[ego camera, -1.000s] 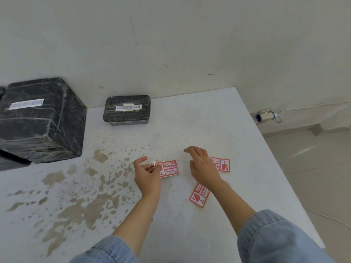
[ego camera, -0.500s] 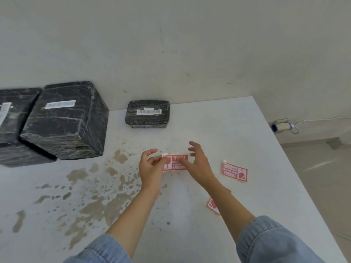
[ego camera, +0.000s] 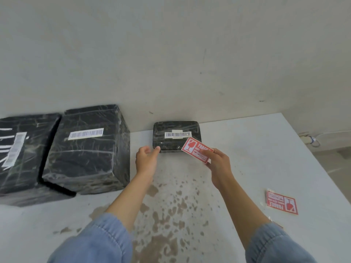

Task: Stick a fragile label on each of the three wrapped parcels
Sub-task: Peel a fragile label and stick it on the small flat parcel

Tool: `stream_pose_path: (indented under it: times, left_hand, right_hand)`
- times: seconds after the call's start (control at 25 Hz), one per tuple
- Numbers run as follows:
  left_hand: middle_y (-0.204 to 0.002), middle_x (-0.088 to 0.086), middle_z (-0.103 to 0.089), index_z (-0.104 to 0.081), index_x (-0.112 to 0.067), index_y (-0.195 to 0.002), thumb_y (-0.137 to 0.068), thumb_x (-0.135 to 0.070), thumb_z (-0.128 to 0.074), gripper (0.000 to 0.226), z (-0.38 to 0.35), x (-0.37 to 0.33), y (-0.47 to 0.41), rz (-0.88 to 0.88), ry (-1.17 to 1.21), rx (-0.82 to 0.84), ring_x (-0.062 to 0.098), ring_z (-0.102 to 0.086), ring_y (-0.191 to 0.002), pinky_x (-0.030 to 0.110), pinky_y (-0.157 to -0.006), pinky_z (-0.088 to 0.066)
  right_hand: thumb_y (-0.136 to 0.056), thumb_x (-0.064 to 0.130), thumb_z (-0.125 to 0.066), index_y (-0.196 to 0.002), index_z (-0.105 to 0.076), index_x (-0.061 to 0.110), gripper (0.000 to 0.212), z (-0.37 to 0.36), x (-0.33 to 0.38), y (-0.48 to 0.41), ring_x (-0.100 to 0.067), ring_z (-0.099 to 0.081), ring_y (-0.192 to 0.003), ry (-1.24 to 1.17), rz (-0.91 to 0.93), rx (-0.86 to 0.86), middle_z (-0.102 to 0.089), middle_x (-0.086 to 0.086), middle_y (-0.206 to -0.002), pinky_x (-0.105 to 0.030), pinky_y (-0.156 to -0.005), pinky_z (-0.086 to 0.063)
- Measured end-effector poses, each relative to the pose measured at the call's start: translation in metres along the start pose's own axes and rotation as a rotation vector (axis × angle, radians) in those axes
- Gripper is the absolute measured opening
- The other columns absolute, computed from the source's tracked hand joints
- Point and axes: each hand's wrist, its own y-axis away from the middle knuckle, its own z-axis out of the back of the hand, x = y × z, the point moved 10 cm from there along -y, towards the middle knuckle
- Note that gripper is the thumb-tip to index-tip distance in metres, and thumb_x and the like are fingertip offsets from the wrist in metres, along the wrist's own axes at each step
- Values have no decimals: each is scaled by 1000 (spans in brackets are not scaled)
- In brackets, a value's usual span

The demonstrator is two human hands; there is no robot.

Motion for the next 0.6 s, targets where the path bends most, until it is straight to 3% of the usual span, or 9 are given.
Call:
stream_pose_path:
  times: [0.12,0.24,0.36,0.6]
  left_hand:
    - [-137,10,-50,-43,-8,-133,-85,-39,-60,60,-25,5,-34,53,-40,62,28,-50,-121,39,-102,-40]
    - [-116,12,-64,-58,-5,-113,-86,-29,-61,36,-33,5,-39,53,-15,71,25,-57,-98,31,-83,-43]
    - [-111,9,-64,-57,-5,-112,-85,-26,-63,34,-27,4,-24,9,-18,54,23,-57,-94,30,-78,-41]
    - [-110,6,-62,-46,-14,-107,-76,-22,-74,42,-11,32,46,35,208,114,24,-62,-101,40,-92,-50]
  right_hand:
    - [-82,6,-67,-80,-66,10,5,-4,1,-18,-19,-63,-79,-9,3,-47,-69,-8,-83,-30,-80,-50]
    - [-82,8,-68,-81,-64,11,6,-17,5,-32,-18,-65,-80,15,5,-53,-69,-7,-85,-28,-80,-51]
    - [-83,9,-68,-78,-63,13,8,-18,6,-25,-15,-64,-78,13,1,-72,-69,-6,-83,-28,-80,-52]
    - [-84,8,-66,-80,-63,11,6,20,-8,27,-21,-63,-88,-28,-42,-34,-68,-8,-86,-41,-94,-51]
